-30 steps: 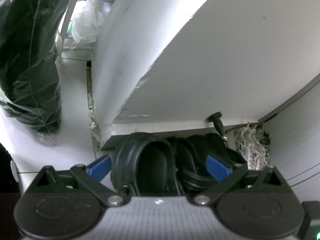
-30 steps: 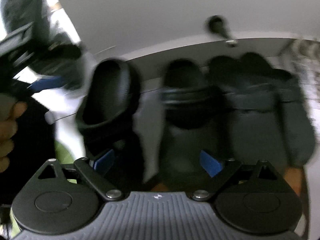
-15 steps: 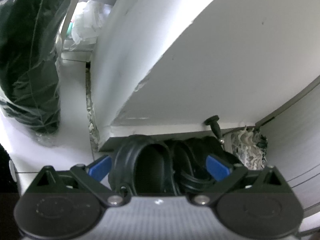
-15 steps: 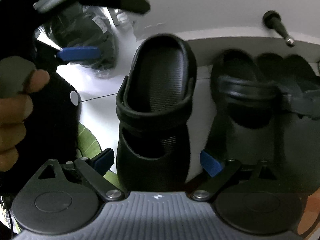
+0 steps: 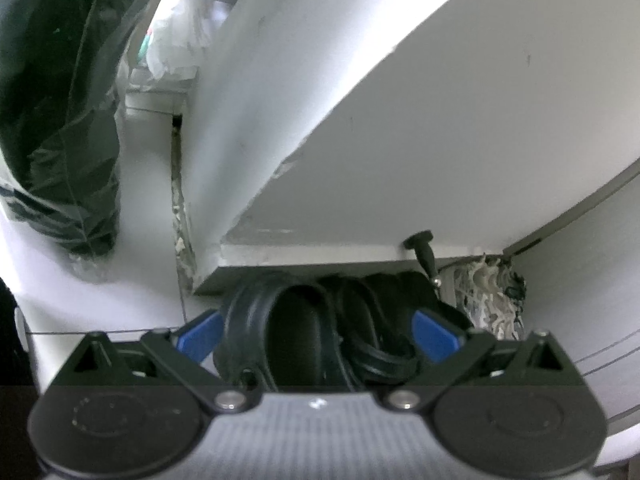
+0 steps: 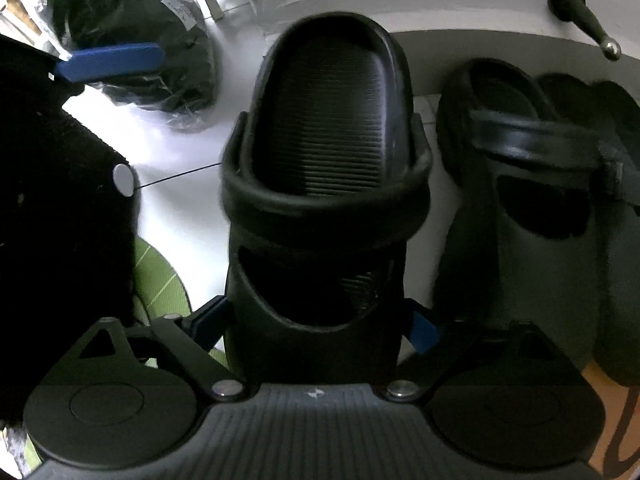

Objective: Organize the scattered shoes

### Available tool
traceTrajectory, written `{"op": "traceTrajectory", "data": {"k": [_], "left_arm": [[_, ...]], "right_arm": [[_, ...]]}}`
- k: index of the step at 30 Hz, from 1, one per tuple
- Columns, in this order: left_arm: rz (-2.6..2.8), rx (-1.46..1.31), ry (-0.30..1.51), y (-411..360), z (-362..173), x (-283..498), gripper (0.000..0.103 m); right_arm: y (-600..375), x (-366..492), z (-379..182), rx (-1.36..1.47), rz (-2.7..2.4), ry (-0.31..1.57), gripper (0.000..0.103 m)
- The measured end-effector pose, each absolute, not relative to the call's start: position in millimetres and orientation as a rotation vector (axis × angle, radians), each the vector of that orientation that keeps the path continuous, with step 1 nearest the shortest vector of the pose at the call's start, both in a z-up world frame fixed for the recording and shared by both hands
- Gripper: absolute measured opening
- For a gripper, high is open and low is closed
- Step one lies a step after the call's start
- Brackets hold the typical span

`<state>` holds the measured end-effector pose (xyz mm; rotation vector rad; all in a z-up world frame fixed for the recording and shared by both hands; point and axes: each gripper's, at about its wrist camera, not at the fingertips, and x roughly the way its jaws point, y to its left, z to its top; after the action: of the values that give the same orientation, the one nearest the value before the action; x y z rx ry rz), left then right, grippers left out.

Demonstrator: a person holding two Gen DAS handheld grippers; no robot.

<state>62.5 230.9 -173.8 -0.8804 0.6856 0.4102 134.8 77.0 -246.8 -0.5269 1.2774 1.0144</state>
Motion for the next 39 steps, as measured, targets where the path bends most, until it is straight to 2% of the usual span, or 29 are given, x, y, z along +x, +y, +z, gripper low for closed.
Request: {"op": "traceTrajectory", "data": {"k": [1,6,16,21,24,33,39], "left_arm": [[0.408,-0.880,0.687,230.5,-173.9,62.6,0.102],[0.409,-0.875,0.692,228.8,-174.4,62.3,0.102],[0.412,-0.879,0.704,228.8,-177.2,63.2,0.102],[0.398,-0.871,0.696,226.6,-176.1,64.2,0.102],[0.380,-0.871,0.700,223.6,-175.4,66.0,0.102],[0.293,-0.837,0.699,203.2,-161.9,73.1,0.102],[0.274,-0.844,0.757,192.3,-155.7,78.4,0.102]], "right_arm": [[76.9,134.3,-243.8,-0.589,0.986,1.269,0.091],[71.1,144.5,-244.0,-0.538,0.966,1.297,0.091],[83.5,146.8,-250.5,-0.566,0.987,1.232,0.091],[72.3,156.4,-241.6,-0.472,0.949,1.285,0.091],[58.3,158.2,-225.8,-0.416,0.960,1.326,0.091],[9.4,171.9,-162.1,-0.484,0.822,1.282,0.091],[-25.6,187.8,-94.2,-0.468,0.663,1.261,0.092]]}}
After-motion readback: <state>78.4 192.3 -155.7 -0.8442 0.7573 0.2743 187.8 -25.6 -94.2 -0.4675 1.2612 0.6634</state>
